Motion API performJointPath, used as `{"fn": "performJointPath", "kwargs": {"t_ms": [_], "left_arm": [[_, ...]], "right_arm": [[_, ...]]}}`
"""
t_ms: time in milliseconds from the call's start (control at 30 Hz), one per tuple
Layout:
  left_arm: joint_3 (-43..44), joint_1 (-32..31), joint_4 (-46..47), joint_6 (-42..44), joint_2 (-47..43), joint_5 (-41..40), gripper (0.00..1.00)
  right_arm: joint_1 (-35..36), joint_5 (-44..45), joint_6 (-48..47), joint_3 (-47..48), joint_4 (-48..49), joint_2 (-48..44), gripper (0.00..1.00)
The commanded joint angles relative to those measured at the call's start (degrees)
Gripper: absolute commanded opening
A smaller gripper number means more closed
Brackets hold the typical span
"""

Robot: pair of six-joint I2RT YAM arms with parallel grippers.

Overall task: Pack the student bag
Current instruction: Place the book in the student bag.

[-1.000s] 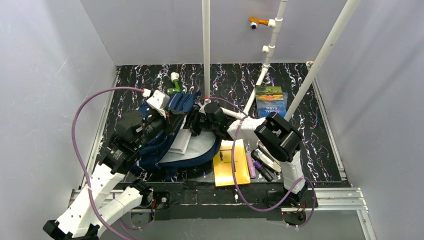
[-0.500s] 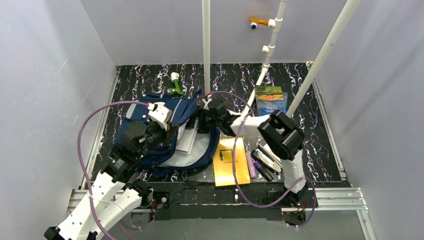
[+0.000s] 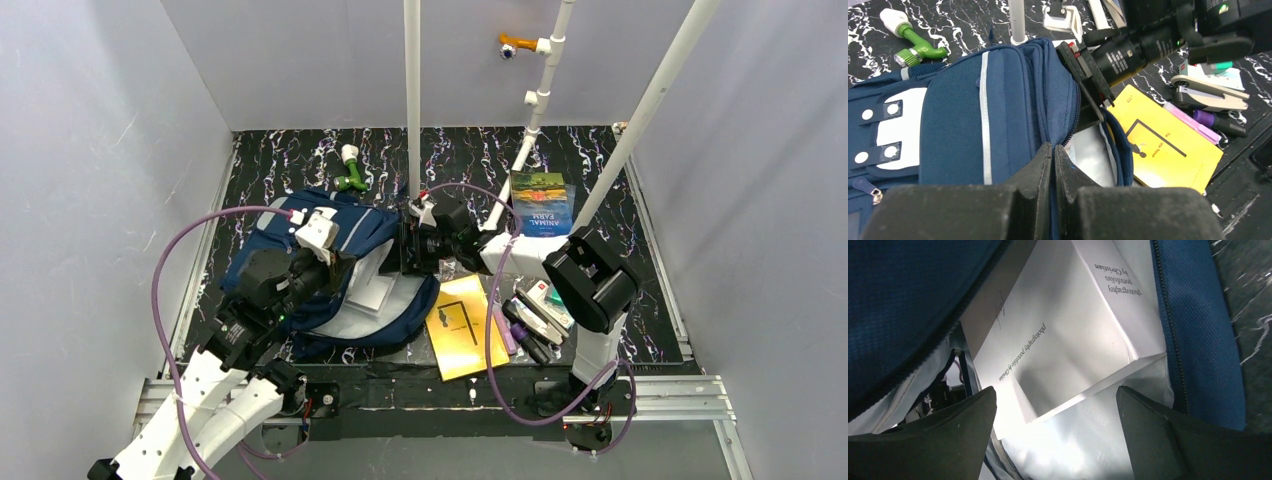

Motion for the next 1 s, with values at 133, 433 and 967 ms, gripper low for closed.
{"fn": "performJointPath", "kwargs": {"t_ms": [133,433,967], "left_arm": [[5.4,0.4,1.5,-2.2,2.4,3.5,0.0],[2.4,0.4,-2.1,-8.5,2.2,-13.1,0.0],[-2.9,0.4,-9.6,-13.6,-1.6,-16.7,0.47]], "right_arm": [[2.9,2.0,13.6,-2.8,13.3,2.1,0.37],[5.0,-1.3,19.0,6.3,22.3,10.2,0.69],[-1.6,15.1,-27.7,2.7,-46.9,-17.0,0.98]]}}
